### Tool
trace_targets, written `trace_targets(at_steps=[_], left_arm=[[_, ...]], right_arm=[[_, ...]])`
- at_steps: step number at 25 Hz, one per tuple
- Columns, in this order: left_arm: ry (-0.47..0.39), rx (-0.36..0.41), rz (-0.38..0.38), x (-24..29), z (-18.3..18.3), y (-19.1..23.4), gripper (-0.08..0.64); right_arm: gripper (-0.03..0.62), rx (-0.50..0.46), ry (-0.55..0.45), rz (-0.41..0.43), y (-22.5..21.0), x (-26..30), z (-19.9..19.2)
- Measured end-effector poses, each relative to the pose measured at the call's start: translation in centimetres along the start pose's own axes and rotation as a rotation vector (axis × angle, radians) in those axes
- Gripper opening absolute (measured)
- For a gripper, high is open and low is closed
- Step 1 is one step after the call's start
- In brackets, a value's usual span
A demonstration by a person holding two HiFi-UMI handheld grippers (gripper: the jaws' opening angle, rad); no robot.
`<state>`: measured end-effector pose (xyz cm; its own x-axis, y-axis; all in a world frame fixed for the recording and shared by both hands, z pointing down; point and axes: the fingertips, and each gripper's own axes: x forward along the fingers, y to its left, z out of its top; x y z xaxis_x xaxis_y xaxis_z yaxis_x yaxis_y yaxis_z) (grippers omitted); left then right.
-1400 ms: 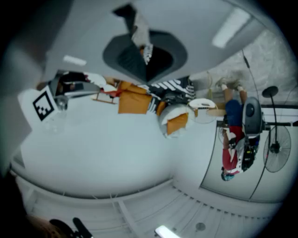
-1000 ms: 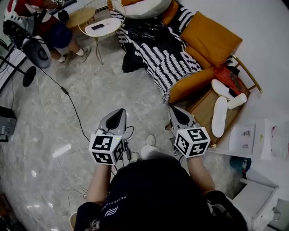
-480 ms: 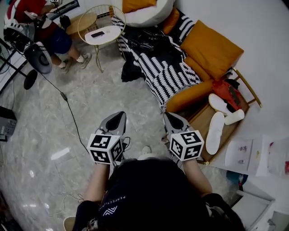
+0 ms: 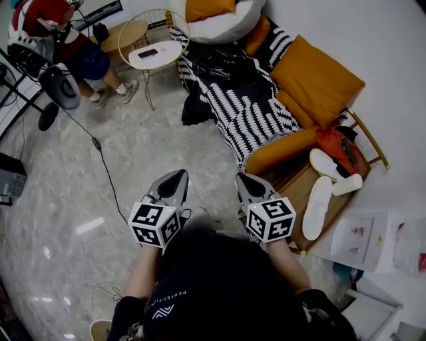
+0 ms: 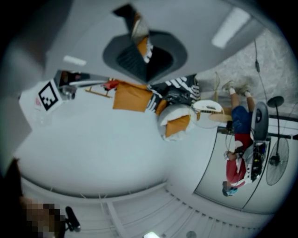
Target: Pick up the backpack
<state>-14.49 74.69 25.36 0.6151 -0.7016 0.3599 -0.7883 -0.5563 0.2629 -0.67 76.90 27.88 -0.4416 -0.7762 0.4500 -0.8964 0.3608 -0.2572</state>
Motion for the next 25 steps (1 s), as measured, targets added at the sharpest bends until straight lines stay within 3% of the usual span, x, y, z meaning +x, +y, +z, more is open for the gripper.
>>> trace_targets(at_steps=[3, 11, 25], left_arm=[[0.027, 0.033, 0.006, 0.9, -0.1, 0.6, 0.008], [0.032, 0.02, -0.005, 6.3, 1.2, 3.3, 0.008], [0.11, 0.03, -0.067, 17.3, 7.3, 14.1, 0.009]], right_arm=[[-0.003, -0.002, 0.007, 0.011, 0.0, 0.7, 0.2], [-0.003, 0.004, 0.016, -0.041, -3.0, 3.7, 1.5], [-0.003, 0.046, 0.03, -0.105, -7.5, 17.2, 8.9]])
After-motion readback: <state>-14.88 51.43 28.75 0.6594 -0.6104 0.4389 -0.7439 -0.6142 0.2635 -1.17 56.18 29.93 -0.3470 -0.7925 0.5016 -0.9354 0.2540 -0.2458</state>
